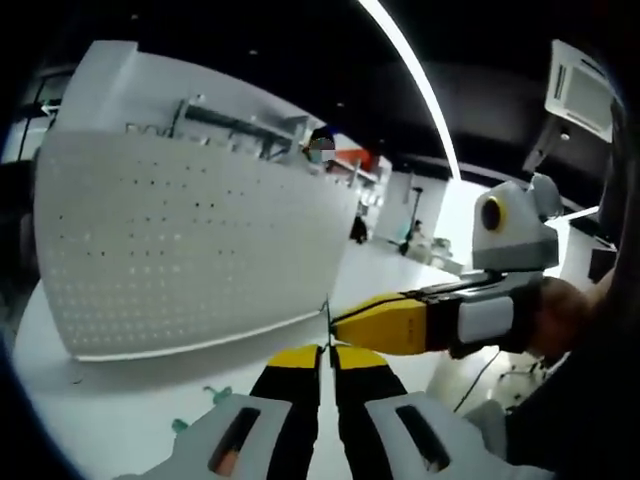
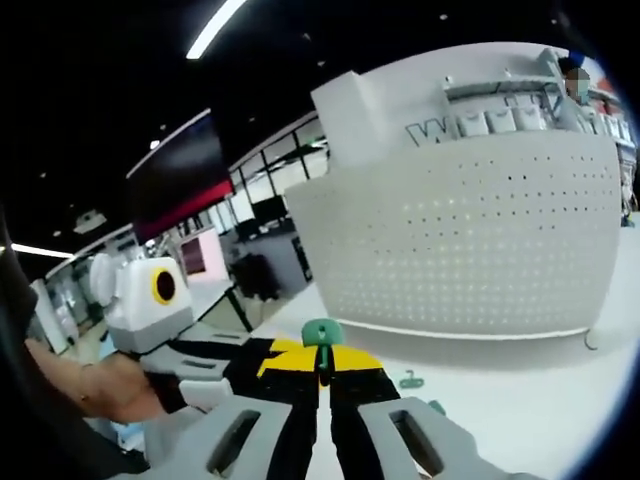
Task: Insert the hook assembly into the mounting plate slot until the hook locks in place.
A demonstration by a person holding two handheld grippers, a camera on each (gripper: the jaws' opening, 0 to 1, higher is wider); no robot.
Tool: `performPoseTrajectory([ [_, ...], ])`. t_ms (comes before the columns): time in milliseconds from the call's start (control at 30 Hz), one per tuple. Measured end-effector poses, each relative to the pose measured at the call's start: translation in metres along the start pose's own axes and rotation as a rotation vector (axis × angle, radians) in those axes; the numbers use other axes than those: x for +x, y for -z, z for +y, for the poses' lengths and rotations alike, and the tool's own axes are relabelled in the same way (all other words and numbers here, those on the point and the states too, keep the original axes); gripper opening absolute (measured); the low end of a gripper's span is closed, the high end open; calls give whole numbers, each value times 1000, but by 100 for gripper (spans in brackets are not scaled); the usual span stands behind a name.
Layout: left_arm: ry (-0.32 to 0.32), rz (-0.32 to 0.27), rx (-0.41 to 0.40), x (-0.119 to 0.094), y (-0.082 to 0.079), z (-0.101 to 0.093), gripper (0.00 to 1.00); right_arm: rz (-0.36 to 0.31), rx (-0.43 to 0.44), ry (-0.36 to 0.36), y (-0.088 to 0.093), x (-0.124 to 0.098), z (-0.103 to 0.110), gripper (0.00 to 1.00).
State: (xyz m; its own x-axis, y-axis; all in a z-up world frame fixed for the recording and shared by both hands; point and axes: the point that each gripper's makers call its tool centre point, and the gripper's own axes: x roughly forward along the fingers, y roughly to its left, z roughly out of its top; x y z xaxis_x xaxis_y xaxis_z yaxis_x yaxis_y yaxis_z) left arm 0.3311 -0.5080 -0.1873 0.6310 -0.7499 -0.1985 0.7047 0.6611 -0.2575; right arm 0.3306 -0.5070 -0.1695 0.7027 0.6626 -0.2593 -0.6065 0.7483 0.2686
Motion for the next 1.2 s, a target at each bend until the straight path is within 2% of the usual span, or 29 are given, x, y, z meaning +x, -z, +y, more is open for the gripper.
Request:
performPoseTrajectory([
  [200,10,34,2,-2,6,0,8,9,-27,9,4,2,0,0],
  [300,1,50,39,-3,11,1,15,22,-47,9,7,4,1,0],
  [467,19,65,32,-4,16,-2,23,36,-93,15,10,4,2,0],
  [533,-28,71,77,-5,16,4,35,37,-98,16,9,5,1,0],
  [600,-26,73,66,-4,16,3,44,34,-105,20,8,5,0,0],
  [767,-12,75,47,-3,16,2,56,29,-110,26,6,8,-4,0],
  [900,-43,55,24,-3,11,6,80,33,-97,21,4,11,-6,0],
  [1067,-35,67,32,-4,12,7,83,34,-102,21,3,13,-8,0],
  [1200,-70,76,16,-6,15,13,100,37,-102,18,4,14,-9,0],
])
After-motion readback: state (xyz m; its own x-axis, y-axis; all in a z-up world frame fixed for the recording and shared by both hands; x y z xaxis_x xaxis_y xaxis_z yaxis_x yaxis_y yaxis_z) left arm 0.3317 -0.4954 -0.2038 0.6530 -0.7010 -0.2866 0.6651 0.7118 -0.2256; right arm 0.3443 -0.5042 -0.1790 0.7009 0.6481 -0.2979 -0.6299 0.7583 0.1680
